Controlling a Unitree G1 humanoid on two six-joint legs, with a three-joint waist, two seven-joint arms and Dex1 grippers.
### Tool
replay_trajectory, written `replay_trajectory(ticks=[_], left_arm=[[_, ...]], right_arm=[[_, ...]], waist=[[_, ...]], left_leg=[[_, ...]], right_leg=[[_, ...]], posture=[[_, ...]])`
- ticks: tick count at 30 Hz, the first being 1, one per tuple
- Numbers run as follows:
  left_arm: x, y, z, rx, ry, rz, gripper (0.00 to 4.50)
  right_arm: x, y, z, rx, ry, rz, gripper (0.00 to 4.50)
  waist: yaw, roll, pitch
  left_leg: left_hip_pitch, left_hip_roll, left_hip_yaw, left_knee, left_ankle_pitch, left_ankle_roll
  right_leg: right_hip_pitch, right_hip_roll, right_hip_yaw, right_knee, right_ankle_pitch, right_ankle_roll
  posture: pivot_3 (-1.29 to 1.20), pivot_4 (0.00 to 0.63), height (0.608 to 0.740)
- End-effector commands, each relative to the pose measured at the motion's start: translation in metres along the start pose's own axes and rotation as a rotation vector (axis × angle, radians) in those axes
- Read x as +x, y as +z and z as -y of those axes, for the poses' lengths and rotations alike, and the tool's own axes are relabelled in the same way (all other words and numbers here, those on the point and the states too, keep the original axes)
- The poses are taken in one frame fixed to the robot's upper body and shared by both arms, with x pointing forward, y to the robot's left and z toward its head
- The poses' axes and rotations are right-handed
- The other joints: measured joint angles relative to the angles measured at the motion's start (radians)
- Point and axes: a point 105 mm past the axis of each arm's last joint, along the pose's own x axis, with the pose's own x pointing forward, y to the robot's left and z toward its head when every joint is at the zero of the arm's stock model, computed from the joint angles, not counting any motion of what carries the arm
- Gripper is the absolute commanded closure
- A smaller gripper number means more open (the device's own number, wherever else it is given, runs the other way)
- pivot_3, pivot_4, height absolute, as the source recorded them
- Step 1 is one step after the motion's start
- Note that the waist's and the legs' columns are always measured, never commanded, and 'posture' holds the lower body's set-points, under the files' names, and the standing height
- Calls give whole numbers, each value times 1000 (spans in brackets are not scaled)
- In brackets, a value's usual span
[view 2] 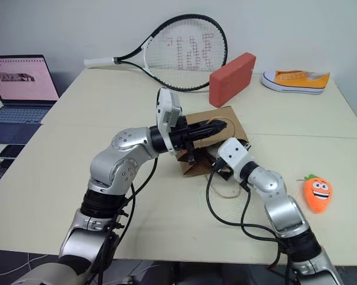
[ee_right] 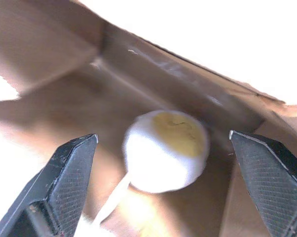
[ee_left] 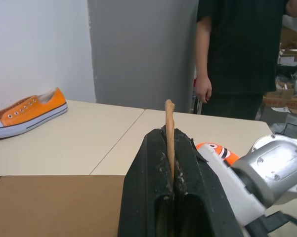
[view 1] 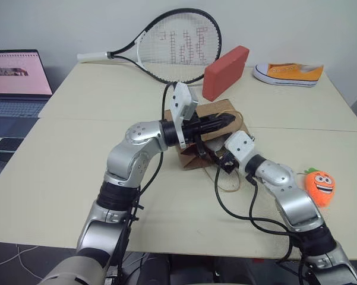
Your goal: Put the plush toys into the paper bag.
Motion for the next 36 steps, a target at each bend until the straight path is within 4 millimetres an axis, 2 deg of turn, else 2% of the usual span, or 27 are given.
replay_trajectory(ticks=[1,7,10,14,19,24,29,33,36], left_arm=[[3,7,-2,43,11,25,4500],[5,6,-4,47,19,34,4500],[5,4,-2,52,12,33,4500],[6,0,4,59,-11,27,4500],[8,-1,6,58,-17,37,4500],[9,-3,7,60,-18,37,4500],[7,-4,6,61,-13,31,4500],[6,-4,6,63,-13,29,4500],[5,-3,6,63,-14,27,4500]], right_arm=[[-31,20,-1,39,85,44,22],[-82,21,2,47,193,3,22],[-106,13,18,58,154,-36,22],[-151,-27,68,125,-82,-224,22],[-185,-65,88,254,-228,-322,22],[-200,-91,88,446,-302,-345,22],[-214,-117,85,499,-341,-468,22],[-215,-130,81,546,-358,-515,22],[-209,-134,81,537,-367,-522,602]], waist=[[2,0,0],[4,0,0],[3,0,0],[6,0,0],[5,0,0],[3,0,0],[5,0,0],[4,0,0],[2,0,0]], left_leg=[[0,0,0,0,0,0],[0,0,0,1,0,0],[0,0,0,1,0,0],[1,0,1,1,0,0],[1,0,1,1,0,0],[1,0,2,1,0,0],[1,0,2,1,0,0],[1,0,3,1,0,0],[1,0,3,1,0,0]], right_leg=[[0,0,0,0,0,0],[1,0,0,-1,0,0],[1,0,0,-1,0,0],[2,0,0,-1,0,0],[2,0,1,0,0,0],[2,0,2,0,0,0],[2,0,2,-1,0,0],[2,0,2,-1,0,0],[2,0,2,-1,-1,-1]], posture=[[0,150,740],[0,150,740],[0,150,740],[0,150,740],[0,150,740],[0,150,740],[0,150,740],[0,150,740],[0,150,740]])
